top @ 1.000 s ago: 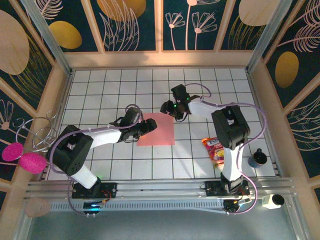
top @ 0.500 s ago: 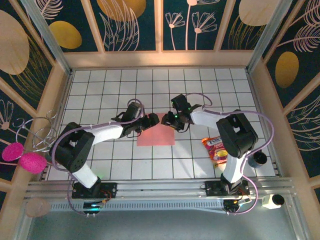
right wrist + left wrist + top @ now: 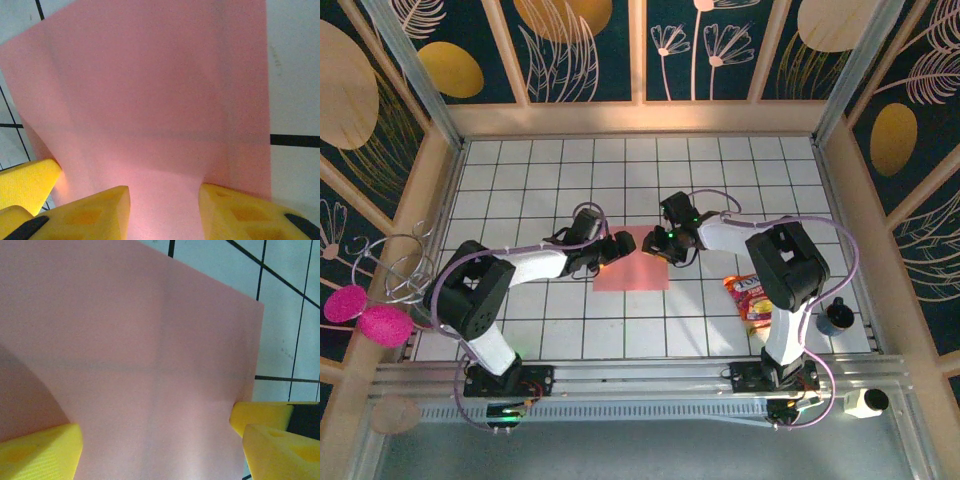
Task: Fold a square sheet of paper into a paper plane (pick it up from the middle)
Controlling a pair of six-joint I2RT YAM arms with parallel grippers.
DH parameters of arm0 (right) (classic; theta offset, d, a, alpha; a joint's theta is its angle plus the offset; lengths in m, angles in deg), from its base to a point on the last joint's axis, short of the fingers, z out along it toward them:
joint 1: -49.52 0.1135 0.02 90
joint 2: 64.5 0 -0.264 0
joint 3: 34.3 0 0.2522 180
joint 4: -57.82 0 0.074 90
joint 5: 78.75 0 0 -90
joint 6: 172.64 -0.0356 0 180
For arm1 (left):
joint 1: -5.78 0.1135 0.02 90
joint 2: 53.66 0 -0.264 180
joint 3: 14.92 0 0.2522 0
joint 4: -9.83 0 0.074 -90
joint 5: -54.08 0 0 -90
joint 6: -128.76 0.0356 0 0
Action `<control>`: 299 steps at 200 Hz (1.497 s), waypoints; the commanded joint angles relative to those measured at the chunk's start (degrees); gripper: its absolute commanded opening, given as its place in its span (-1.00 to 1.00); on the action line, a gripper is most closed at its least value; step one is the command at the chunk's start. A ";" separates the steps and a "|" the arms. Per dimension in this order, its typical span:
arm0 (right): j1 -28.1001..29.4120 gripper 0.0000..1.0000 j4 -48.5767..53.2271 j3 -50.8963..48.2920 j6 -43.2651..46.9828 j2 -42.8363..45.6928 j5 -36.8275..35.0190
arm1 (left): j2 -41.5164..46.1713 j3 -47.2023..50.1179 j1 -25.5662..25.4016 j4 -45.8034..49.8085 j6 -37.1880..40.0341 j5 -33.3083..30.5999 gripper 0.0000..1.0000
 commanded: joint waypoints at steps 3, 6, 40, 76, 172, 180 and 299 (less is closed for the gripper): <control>-0.16 -0.19 -1.88 -1.79 -1.65 -2.11 0.94 | -0.68 2.00 0.49 -0.49 -1.47 1.30 0.68; -0.22 -0.19 -2.18 -1.96 -1.80 -2.12 1.21 | -0.72 2.09 0.65 -0.65 -1.53 1.46 0.69; -1.02 -0.21 -6.40 -3.74 -3.24 -1.76 4.05 | 0.79 4.49 1.53 -3.93 -3.13 2.45 0.74; -1.35 -0.27 -9.62 -3.98 -4.16 -1.99 7.36 | 1.92 4.79 2.00 -4.37 -2.34 2.80 0.74; -0.35 -0.51 -18.91 -3.46 -8.57 -5.49 16.08 | -0.74 1.55 2.05 3.34 2.42 1.36 0.50; -0.33 -0.52 -19.59 -3.58 -8.85 -5.50 16.69 | -1.87 1.37 1.99 3.74 2.68 1.23 0.48; -9.01 -0.28 -27.42 -13.09 -5.97 10.54 12.97 | 4.51 0.03 4.30 2.36 7.53 1.79 -0.44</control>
